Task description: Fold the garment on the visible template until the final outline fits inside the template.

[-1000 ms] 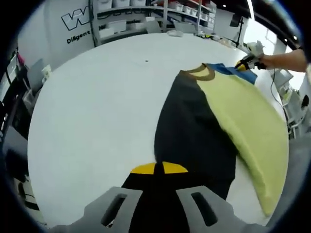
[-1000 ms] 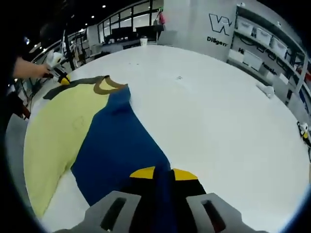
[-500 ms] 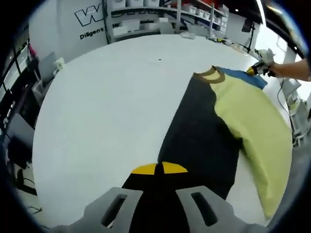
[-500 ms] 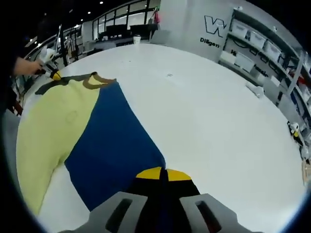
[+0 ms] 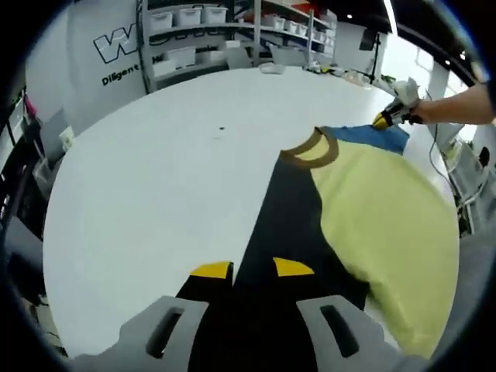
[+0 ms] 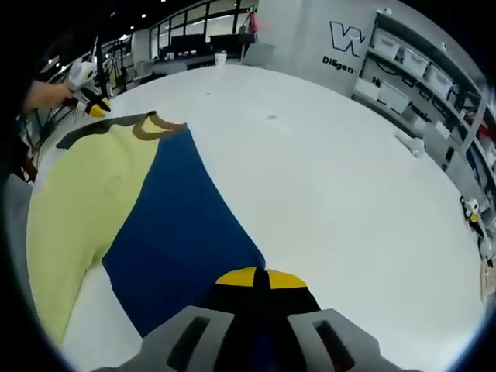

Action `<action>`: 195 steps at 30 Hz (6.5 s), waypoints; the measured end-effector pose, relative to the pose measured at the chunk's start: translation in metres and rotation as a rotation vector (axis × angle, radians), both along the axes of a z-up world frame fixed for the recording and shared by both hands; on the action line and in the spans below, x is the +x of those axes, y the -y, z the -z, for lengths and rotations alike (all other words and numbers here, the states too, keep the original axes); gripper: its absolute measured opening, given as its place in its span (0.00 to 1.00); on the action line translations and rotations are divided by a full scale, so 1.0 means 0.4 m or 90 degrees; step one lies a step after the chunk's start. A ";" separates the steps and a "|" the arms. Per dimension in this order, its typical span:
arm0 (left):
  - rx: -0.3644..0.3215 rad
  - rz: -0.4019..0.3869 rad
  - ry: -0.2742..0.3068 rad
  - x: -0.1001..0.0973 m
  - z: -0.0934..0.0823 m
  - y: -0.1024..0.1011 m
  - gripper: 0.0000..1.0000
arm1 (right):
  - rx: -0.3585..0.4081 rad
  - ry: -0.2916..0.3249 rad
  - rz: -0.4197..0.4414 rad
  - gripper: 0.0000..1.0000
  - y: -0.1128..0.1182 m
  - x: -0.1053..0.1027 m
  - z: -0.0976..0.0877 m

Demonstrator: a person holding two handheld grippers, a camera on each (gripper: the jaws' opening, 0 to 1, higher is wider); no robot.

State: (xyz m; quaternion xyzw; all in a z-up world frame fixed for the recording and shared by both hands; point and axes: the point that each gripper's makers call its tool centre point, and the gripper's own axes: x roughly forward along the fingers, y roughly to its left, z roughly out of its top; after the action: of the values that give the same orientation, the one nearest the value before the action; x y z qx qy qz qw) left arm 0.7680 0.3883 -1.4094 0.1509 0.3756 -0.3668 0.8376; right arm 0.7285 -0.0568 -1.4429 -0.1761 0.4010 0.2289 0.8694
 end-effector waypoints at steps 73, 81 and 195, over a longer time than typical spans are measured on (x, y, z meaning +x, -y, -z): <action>0.101 -0.168 -0.047 -0.286 0.060 -0.495 0.39 | 0.050 0.018 0.027 0.12 0.023 -0.194 -0.007; 0.096 -0.191 -0.044 -0.251 0.060 -0.557 0.39 | 0.034 0.013 0.042 0.03 0.065 -0.180 -0.007; 0.050 -0.111 -0.035 -0.210 0.054 -0.425 0.63 | 0.119 0.008 -0.221 0.53 -0.365 -0.206 -0.023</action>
State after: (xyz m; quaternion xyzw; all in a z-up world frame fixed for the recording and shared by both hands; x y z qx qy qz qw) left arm 0.6840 0.5582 -1.4310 0.1401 0.4246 -0.2812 0.8492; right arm 0.6462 0.0891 -1.4338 -0.1627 0.3366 0.4103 0.8318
